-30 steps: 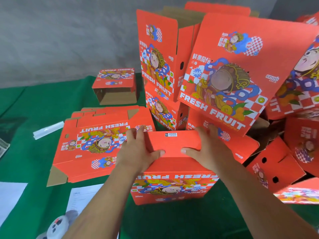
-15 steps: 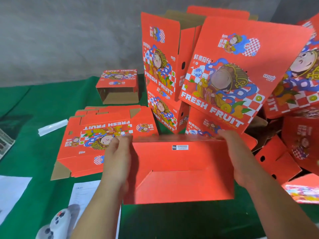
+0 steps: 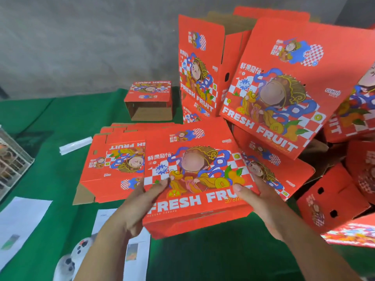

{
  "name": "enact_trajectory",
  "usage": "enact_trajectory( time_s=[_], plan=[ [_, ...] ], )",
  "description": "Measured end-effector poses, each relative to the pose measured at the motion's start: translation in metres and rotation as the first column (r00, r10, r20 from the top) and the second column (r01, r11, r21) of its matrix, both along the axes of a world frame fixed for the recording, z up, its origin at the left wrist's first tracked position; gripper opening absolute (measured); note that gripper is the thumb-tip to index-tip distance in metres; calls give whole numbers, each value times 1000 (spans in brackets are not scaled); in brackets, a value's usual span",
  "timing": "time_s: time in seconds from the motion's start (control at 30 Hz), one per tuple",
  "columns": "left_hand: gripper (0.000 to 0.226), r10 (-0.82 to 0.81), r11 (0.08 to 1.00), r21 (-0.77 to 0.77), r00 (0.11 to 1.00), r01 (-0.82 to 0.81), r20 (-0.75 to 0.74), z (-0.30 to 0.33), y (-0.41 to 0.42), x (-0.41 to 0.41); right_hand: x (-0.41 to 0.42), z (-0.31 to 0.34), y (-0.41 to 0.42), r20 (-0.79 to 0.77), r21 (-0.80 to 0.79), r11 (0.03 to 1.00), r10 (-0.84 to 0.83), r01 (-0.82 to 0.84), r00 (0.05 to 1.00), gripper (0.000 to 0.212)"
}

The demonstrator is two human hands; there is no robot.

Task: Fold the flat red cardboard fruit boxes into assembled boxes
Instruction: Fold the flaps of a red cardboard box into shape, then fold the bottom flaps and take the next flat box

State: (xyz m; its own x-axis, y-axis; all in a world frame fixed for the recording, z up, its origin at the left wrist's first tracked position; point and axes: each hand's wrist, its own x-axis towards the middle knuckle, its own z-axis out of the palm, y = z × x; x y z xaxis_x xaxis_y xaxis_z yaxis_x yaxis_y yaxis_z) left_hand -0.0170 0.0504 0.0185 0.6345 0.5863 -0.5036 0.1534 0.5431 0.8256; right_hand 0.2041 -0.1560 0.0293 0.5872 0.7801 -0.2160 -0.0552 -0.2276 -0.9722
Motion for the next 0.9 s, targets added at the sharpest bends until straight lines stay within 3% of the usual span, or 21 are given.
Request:
enact_trajectory(
  time_s=[0.07,0.23,0.3,0.37,0.43,0.5,0.57,0.63,0.77,0.83,0.9],
  plan=[
    [61,59,996,72,997,-56,-45,-11,-3,-7,3,-4,6,30,-2,999,32,-32,999,41],
    [79,324,926,202,946,-319,10,-24,-1,-21,21,-13,18,7,40,992,121,-122,993,64],
    [77,353,932,71,935,-354,31,-33,0,-29,27,-15,25,-30,84,984,158,-155,987,64],
    [60,301,941,-188,949,-280,94,-41,-2,-35,29,-20,35,-39,102,973,213,-208,976,66],
    [60,272,944,-234,951,-234,147,-51,-2,-39,31,-24,47,-35,100,969,230,-226,972,67],
    [73,279,958,-118,942,-260,186,-58,3,-37,37,-21,64,7,98,975,199,-199,980,63],
    [81,329,935,61,916,-350,229,-57,9,-29,46,-18,87,170,76,980,169,-184,971,49],
    [85,376,865,248,890,-437,256,-52,14,-18,51,-17,114,344,1,988,146,-156,928,48],
    [116,498,681,480,830,-553,250,-46,36,18,45,-11,165,554,-177,981,160,-72,817,68],
    [133,592,553,635,791,-540,157,-39,54,41,32,-6,185,471,-206,962,258,-179,844,76],
    [133,627,474,720,768,-507,129,-31,66,62,16,-3,207,206,-67,923,384,-379,900,87]
  ],
)
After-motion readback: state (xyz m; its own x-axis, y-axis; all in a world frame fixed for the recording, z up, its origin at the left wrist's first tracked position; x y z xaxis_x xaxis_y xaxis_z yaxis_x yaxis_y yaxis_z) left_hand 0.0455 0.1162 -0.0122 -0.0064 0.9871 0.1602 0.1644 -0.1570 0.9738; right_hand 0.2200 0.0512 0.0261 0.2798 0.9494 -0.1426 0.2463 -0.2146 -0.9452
